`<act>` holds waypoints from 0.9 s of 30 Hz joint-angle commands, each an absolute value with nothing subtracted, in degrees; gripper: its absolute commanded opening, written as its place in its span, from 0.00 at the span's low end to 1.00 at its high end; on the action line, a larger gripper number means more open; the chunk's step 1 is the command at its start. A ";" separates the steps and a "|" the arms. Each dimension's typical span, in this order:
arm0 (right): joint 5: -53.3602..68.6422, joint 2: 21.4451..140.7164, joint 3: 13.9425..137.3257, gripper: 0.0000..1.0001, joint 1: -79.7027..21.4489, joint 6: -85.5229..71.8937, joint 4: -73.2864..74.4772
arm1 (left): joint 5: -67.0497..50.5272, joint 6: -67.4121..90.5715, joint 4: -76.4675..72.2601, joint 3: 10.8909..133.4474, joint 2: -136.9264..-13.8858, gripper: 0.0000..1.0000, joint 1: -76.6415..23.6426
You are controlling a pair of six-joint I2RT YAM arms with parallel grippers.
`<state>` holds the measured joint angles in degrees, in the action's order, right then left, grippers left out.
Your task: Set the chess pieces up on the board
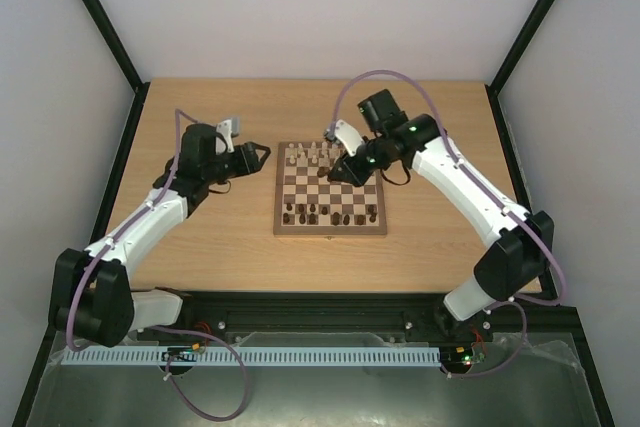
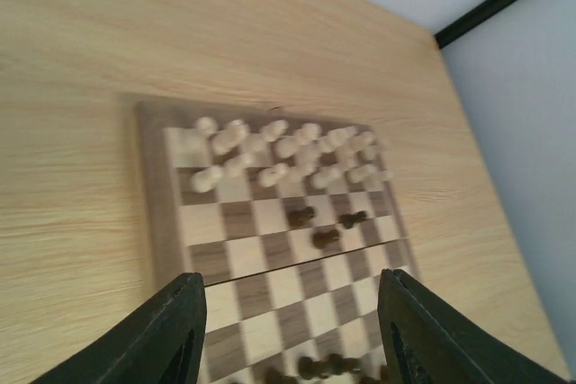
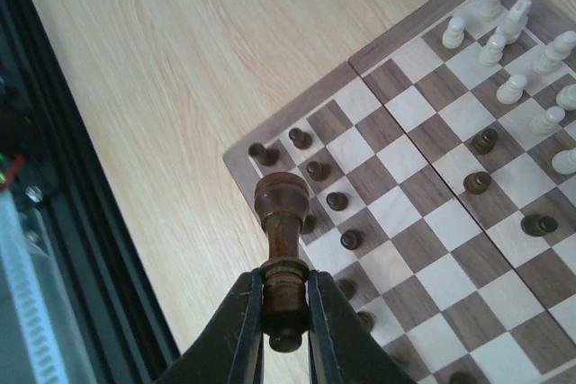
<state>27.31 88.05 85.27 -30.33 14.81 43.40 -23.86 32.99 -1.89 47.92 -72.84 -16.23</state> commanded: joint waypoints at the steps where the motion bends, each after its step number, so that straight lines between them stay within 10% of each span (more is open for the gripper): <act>1: 14.97 91.10 90.37 0.09 -34.93 23.66 53.53 | -21.80 26.99 2.44 45.40 -70.95 0.54 -13.07; 27: -3.78 107.08 99.03 0.09 -50.56 33.38 65.09 | -26.99 30.30 -0.26 42.38 -69.32 0.54 -5.89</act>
